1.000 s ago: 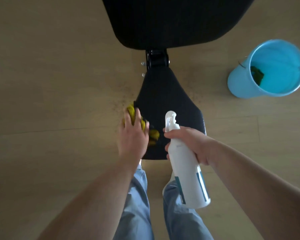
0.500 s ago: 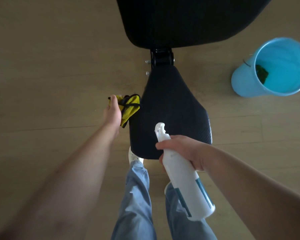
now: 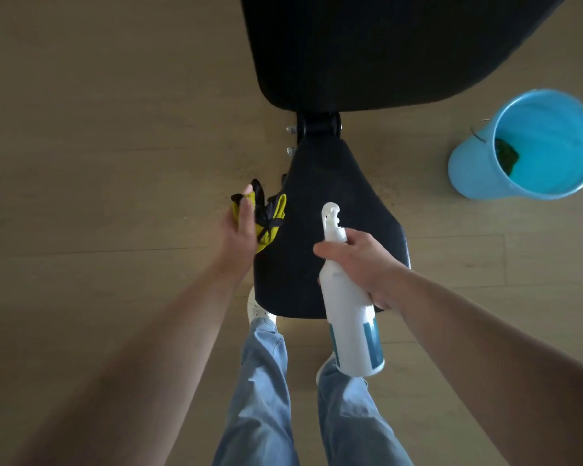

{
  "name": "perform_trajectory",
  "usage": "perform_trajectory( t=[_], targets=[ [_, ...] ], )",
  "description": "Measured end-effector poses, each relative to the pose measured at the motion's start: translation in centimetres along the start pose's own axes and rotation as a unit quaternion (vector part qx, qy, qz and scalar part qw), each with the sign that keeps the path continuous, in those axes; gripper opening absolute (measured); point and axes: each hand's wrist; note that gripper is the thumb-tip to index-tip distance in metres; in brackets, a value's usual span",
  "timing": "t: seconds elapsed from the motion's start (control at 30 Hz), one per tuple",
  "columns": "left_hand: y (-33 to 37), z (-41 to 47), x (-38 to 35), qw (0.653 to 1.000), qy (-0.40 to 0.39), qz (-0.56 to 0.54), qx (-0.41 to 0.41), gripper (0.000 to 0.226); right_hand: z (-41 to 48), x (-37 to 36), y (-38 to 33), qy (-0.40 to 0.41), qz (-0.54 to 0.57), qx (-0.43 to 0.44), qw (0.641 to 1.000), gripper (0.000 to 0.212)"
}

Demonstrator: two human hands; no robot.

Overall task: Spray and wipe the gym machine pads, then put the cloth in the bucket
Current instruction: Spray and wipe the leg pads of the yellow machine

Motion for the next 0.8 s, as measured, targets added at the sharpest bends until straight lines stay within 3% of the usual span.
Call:
perform_trajectory(
  t=[0.07,0.1,0.17,0.23,0.37,0.53,0.67,0.8],
  targets=[
    [-1.0,-1.3,-0.6,0.979,-0.033,0.177,-0.092,0.033,0.4,0.3,-0.3,0.008,0.050,-0.003,0.999,0.028],
    [-1.7,-2.6,-1.1,0.949,-0.065,0.266,-0.156,0.042,0.6,0.5,-0.4,0.012,0.080,-0.007,0.997,0.025],
    [-3.5,-5.7,-2.4,0.850,-0.143,0.432,-0.264,0.057,0.7,0.9,-0.6,0.023,0.117,-0.011,0.993,0.022],
    [-5.0,-7.9,-3.4,0.783,-0.182,0.520,-0.288,0.063,0.9,1.3,-0.5,0.031,0.117,-0.015,0.993,0.025],
    [-3.4,-4.1,-5.6,0.778,-0.122,0.572,-0.232,0.068,1.5,2.2,-0.6,0.039,0.096,-0.001,0.995,0.020],
    [0.1,3.4,-9.6,0.769,-0.087,0.587,-0.239,0.066,3.2,3.5,-0.9,0.053,0.081,0.010,0.995,0.022],
    [1.6,6.9,-11.6,0.782,-0.057,0.581,-0.220,0.065,4.0,4.5,-0.9,0.069,0.089,0.009,0.994,0.021],
    [4.2,11.0,-11.4,0.827,-0.090,0.522,-0.190,0.060,3.0,5.2,-0.5,0.085,0.122,0.006,0.989,0.019]
  ],
)
Point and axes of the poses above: each hand's wrist, its own z-axis towards the middle knuckle, its own x-axis out of the back of the hand, y = z × x
